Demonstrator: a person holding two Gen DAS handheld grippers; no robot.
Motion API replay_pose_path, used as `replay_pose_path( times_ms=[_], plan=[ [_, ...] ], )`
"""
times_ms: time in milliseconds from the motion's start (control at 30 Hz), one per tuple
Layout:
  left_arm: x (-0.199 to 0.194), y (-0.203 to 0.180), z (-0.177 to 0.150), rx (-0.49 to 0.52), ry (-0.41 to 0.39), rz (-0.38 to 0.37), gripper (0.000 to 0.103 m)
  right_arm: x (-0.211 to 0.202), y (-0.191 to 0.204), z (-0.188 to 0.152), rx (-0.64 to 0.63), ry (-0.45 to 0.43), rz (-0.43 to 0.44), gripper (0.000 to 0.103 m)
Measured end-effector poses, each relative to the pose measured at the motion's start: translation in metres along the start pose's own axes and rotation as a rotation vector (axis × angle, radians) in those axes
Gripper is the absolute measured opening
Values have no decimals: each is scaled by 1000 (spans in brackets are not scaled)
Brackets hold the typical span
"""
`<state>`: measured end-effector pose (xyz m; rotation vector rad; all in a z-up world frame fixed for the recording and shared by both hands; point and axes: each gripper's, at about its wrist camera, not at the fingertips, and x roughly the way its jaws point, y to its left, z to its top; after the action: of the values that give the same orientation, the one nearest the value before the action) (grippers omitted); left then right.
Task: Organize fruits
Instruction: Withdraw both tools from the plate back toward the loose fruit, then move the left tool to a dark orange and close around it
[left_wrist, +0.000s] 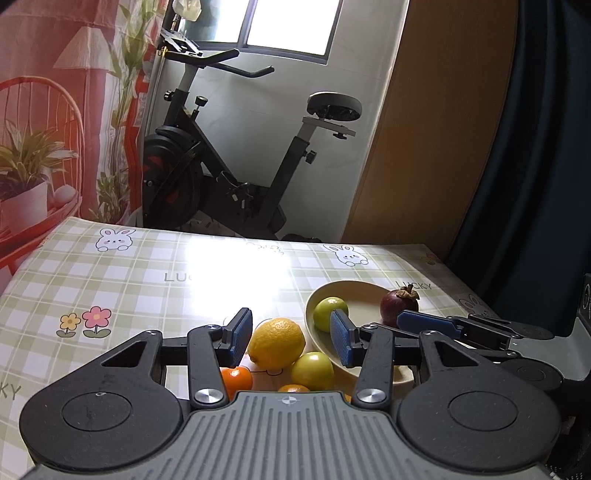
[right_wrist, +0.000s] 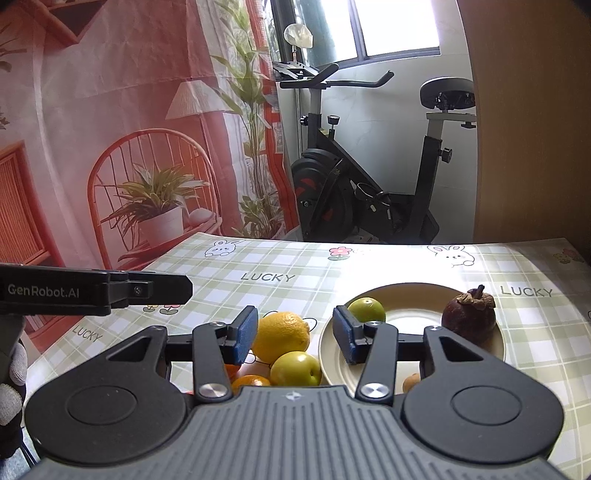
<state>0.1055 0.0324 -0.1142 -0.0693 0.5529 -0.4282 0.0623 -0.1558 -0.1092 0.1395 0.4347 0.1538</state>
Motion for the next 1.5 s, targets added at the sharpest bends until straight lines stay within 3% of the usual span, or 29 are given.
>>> replay_pose_path(
  times_ms=[300, 633, 1000, 1200, 1500],
  plan=[
    [-8, 18, -23, -34, 37, 30, 49, -4, 11, -20, 9, 39, 17, 48],
    [-15, 36, -27, -86, 26, 42, 49, -2, 0, -30, 47, 74, -24, 48],
    [-6, 38, -36, -101, 71, 34, 49, 9, 8, -42, 13, 132, -1, 48],
    [0, 35, -37, -96, 99, 6, 49, 20, 7, -53, -19, 178, 3, 49],
    [22, 16, -42, -67, 164, -86, 48, 38, 9, -68, -177, 174, 26, 53]
  ],
)
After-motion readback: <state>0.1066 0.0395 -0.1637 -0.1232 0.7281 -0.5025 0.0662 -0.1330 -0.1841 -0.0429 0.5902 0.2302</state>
